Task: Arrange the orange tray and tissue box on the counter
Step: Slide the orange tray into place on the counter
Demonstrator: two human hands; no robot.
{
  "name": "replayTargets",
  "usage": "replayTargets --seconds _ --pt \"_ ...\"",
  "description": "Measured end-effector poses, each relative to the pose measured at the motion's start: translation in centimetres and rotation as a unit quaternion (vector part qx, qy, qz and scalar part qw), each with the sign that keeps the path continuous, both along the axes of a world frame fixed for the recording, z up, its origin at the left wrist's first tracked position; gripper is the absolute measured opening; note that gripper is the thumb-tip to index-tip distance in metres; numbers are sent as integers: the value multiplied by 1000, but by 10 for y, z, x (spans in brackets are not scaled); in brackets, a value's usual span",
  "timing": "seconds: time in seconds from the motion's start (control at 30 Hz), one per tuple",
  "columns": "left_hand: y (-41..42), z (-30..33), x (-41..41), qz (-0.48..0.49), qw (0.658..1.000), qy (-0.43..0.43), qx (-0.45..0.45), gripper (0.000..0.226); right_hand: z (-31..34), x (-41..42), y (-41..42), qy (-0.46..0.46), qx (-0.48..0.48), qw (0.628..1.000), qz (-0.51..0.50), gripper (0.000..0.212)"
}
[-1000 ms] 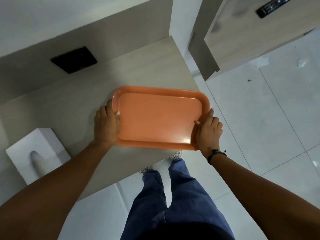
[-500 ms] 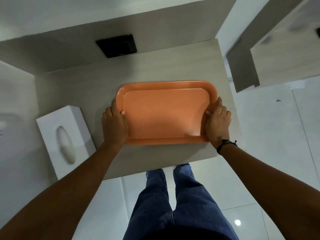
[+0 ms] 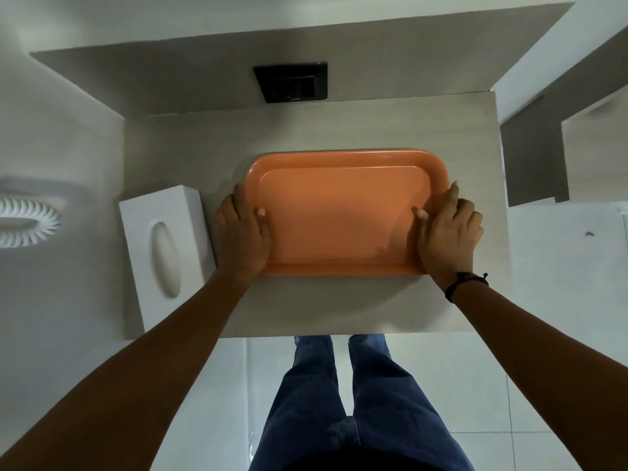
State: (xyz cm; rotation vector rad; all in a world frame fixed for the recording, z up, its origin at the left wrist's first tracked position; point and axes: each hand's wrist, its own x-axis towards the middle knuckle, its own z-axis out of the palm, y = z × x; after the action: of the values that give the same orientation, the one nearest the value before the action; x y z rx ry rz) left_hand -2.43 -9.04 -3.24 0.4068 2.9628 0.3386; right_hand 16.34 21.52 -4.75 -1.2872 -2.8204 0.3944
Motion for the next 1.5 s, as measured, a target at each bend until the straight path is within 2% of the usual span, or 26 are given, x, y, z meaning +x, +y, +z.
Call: replayTargets --seconds 0.1,0.2,0.3,0.53,0.83,1.5 --pt "0 5 17 -64 997 38 -8 69 10 8 -14 7 72 994 84 81" --pt "-3 5 51 -179 982 52 24 70 16 22 -42 29 75 974 212 81" --pt "-11 -1 82 -220 974 59 4 74 15 32 -67 8 84 955 284 84" --pt "-19 -11 97 -212 976 42 -32 79 5 37 -76 -53 87 952 289 85" --pt "-5 -10 74 -204 977 66 -18 77 4 8 -60 -51 124 944 302 86" --pt "31 -18 4 -203 973 109 -32 75 11 -64 -24 -42 108 944 309 87"
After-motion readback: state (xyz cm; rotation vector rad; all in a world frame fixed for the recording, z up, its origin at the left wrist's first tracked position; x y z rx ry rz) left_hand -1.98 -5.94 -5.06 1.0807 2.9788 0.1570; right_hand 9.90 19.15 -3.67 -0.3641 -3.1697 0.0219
